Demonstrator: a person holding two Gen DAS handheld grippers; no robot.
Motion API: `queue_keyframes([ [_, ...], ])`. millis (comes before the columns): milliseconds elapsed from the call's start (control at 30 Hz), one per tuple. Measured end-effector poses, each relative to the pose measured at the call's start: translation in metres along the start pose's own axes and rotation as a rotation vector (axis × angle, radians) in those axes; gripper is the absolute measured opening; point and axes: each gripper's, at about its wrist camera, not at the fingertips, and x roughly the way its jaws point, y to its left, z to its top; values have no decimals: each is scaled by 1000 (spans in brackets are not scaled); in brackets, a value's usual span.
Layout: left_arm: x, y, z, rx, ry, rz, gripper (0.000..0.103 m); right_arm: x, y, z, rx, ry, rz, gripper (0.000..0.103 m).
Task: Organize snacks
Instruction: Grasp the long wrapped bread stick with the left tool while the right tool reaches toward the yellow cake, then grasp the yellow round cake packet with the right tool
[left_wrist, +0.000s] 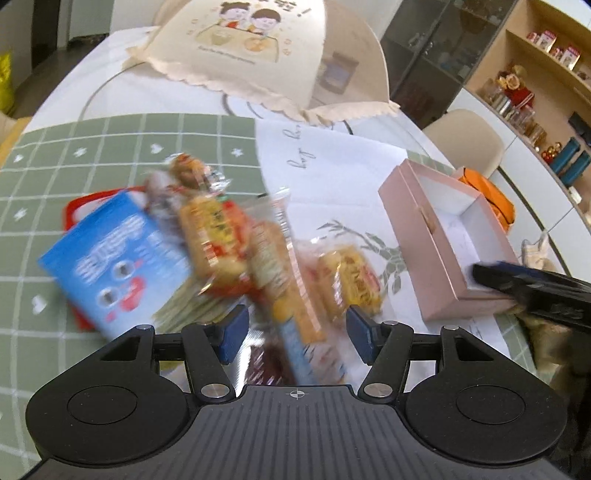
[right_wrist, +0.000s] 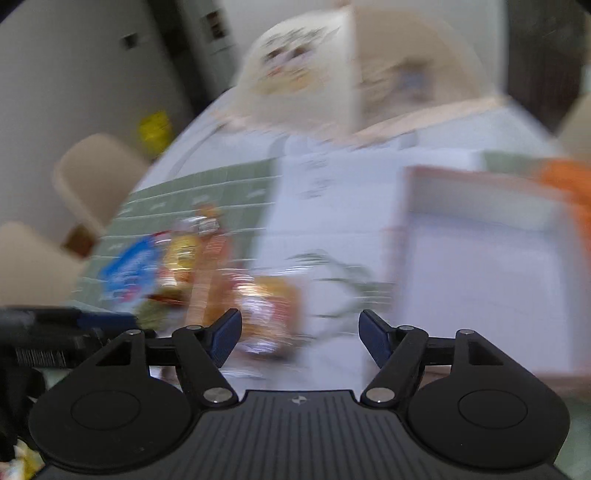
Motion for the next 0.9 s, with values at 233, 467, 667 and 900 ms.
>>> queue_keyframes([
  [233, 32, -24, -7, 138, 47, 99, 46, 0, -64, -13, 326, -140, -483, 70],
  [467, 16, -17, -28, 170, 118, 11, 40, 35, -40, -15, 260, -89, -376, 57],
  [667, 5, -21, -50, 171, 173, -45, 38, 46, 1, -14, 155, -76, -182, 29],
  [900, -15, -14, -54, 130, 130, 46, 33, 3, 27, -21, 10, -191, -37, 46],
])
